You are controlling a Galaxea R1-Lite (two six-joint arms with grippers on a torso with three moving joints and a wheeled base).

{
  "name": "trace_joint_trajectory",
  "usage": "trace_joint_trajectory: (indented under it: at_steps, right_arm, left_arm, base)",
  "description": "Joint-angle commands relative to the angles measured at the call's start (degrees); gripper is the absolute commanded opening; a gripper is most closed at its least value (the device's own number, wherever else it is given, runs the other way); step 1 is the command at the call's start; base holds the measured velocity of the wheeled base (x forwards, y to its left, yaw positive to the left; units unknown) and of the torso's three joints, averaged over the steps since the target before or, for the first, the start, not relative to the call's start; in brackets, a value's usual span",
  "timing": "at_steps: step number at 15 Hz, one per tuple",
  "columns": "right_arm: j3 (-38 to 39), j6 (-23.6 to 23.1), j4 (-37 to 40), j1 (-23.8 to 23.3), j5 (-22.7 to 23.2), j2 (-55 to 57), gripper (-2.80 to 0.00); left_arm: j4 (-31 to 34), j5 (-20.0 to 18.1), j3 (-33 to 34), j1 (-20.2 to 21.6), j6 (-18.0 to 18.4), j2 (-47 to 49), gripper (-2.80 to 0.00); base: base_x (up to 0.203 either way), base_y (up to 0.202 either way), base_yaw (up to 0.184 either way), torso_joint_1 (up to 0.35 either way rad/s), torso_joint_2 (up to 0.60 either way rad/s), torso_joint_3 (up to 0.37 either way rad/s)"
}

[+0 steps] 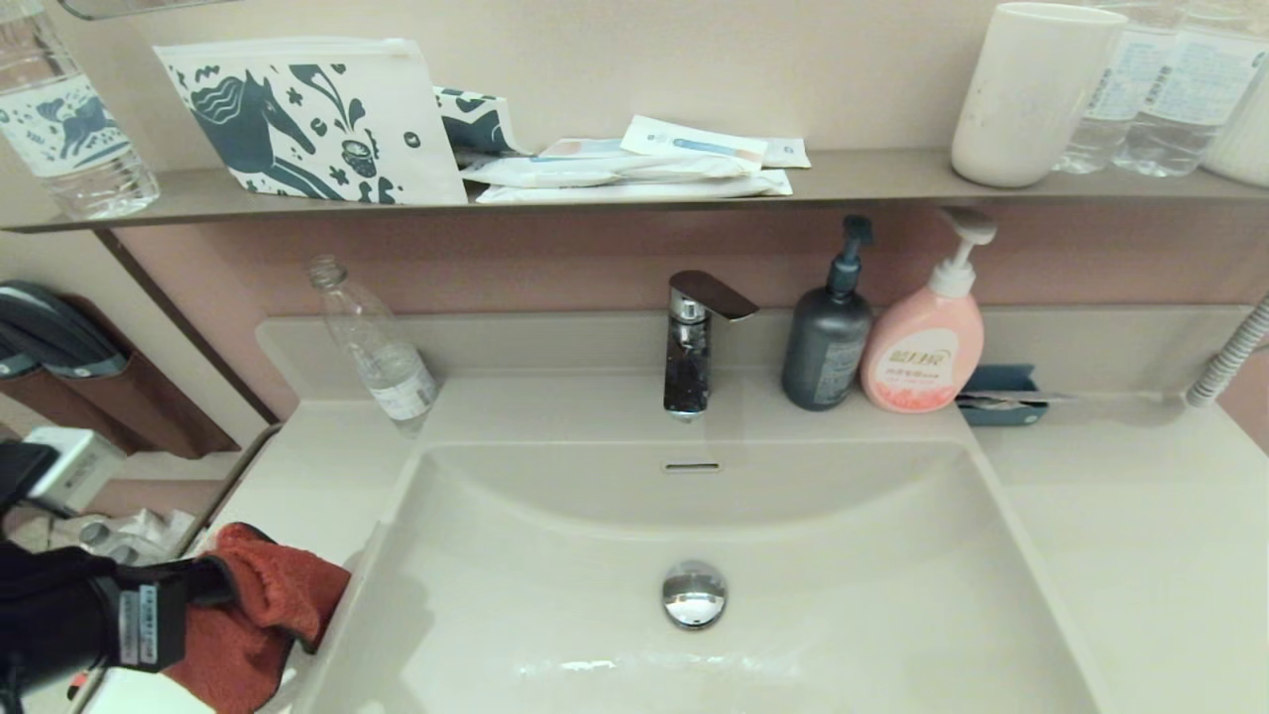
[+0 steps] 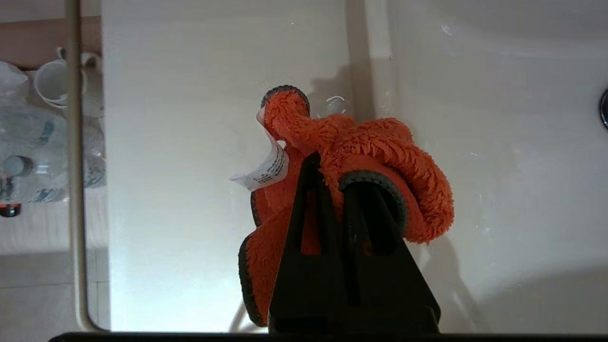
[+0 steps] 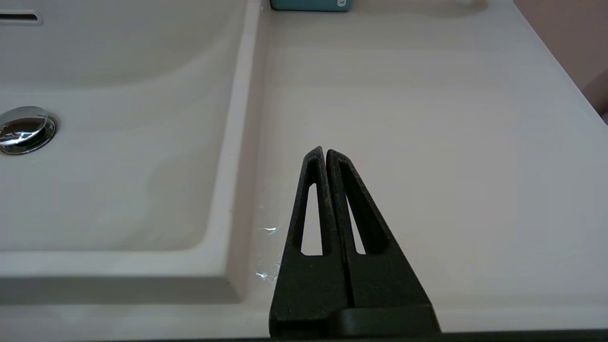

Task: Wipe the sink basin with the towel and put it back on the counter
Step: Wipe the sink

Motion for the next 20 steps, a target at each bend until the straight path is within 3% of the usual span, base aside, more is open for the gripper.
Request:
trace_joint_trajectory:
  at_steps: [1,8,9,13,16,20]
  right_arm:
    - [0.0,0.0,0.0,0.0,0.0,0.1,-2.8]
    - [0.0,0.0,0.0,0.0,-0.1,0.1,-2.8]
    - [0.0,0.0,0.0,0.0,0.0,0.1,-2.8]
    - [0.0,0.0,0.0,0.0,0.0,0.1,-2.8]
    - [0.0,0.0,0.0,0.0,0.0,0.1,-2.8]
    - [0.0,0.0,0.0,0.0,0.0,0.1,-2.8]
  left_arm:
    - [-0.4,-0.1,0.4,-1.5,-1.1,4.1,-2.8]
    - [-7.4,0.0,0.3,-1.6,-1.1,8.9,-2.8]
    - [-7.4,0.0,0.3,-1.6,-1.2,9.0,0.0]
    - [-7.4,-0.1,-0.4,0.3,-1.1,9.0,0.0]
    - [-7.4,-1.0,-0.4,3.8,1.5,8.4,0.0]
    - [-7.3,-2.6,0.1,4.5,1.4,7.3,0.0]
  base:
    - [0.0,0.0,0.0,0.0,0.0,0.0]
    - [0.0,0.0,0.0,0.0,0.0,0.0]
    - [0.0,0.0,0.0,0.0,0.0,0.0]
    - [0.0,0.0,0.0,0.0,0.0,0.0]
    - [0.0,0.0,0.0,0.0,0.0,0.0]
    - [0.0,0.0,0.0,0.0,0.0,0.0]
